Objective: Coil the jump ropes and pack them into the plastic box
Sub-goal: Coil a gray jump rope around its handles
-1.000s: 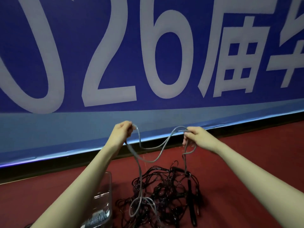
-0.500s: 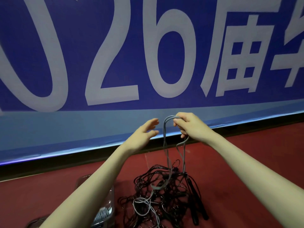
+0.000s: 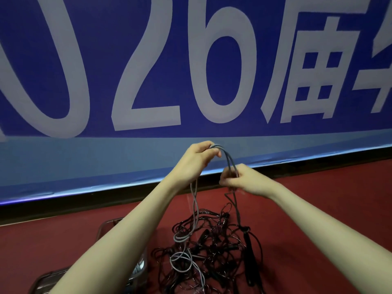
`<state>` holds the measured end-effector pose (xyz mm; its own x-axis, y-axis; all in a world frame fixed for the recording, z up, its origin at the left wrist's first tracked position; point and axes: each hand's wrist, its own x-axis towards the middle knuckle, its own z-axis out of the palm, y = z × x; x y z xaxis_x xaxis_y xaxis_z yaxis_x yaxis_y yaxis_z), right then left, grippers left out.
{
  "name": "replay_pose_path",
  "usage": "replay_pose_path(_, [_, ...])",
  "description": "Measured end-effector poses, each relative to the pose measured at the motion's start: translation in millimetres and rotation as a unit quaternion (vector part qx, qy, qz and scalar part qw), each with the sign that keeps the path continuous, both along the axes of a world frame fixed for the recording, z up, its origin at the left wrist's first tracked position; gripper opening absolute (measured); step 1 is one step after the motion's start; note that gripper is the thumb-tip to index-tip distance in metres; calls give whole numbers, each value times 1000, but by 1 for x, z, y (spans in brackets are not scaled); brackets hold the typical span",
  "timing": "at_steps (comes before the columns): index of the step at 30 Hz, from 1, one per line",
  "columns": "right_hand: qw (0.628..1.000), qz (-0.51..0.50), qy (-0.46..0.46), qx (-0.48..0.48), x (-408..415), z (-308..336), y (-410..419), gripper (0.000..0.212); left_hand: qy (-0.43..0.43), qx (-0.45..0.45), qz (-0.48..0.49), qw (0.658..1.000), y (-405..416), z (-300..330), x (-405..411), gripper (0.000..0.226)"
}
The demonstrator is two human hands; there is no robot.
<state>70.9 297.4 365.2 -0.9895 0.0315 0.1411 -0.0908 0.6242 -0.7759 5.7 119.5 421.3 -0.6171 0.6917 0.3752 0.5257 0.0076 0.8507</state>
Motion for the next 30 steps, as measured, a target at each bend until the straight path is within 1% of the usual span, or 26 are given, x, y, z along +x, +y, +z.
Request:
replay_pose_path(2, [999,15,-49,13,-2,-17,6,8,-22,32,0,999,0,7,1,23])
replay_pose_path(3, [998,13,-60,5,-1,-24,10,8,-28,43,2,999,0,9,0,23])
replay_pose_path(6, [998,7,-51,-44,2,-38,21,11,-43,58,10,997,-2,10,-3,24])
replay_pose_path(8, [997,11,-49,-57,0,-44,22,16,-51,64,18,997,-4,7,-3,24])
replay_pose_path(9, [997,9,-50,-56,-2,-45,21,15,-52,68,21,996,-5,6,-4,23])
replay_pose_path(10, [998,4,-53,-45,-4,-49,18,13,-53,73,25,996,-5,6,-4,23])
replay_pose_path(12, [997,-12,-75,18,-7,-58,12,8,-62,96,32,993,-5,12,-4,22])
replay_pose_path(14, [986,-28,-135,90,-6,-74,6,12,-82,141,37,986,-6,20,-7,23])
replay_pose_path(15, [982,-33,-160,94,-5,-83,3,13,-91,159,38,982,-7,24,-9,24])
replay_pose_path(16, [981,-44,-171,79,-4,-91,0,18,-93,165,38,981,-8,26,-10,25])
replay_pose_path(17, [981,-66,-172,64,-4,-97,-3,23,-92,162,38,982,-9,26,-11,26])
replay_pose_path(18, [979,-95,-170,67,-6,-101,-6,25,-90,153,38,983,-10,24,-11,26])
replay_pose_path(20, [966,-160,-163,125,-10,-106,-9,21,-92,139,37,985,-11,19,-12,26])
replay_pose_path(21, [961,-190,-156,130,-13,-109,-12,22,-94,138,38,985,-12,17,-13,27])
replay_pose_path(23, [964,-221,-133,70,-17,-114,-17,20,-95,143,40,984,-14,18,-15,28])
replay_pose_path(25, [968,-214,-125,32,-18,-112,-21,15,-99,151,42,983,-16,19,-18,28])
replay_pose_path(27, [967,-192,-159,47,-18,-110,-23,30,-110,169,49,978,-19,18,-21,29])
replay_pose_path(29, [961,-171,-198,92,-18,-110,-22,36,-127,188,63,972,-23,16,-27,28])
replay_pose_path(30, [960,-170,-205,90,-18,-110,-21,39,-136,193,72,969,-25,14,-31,27])
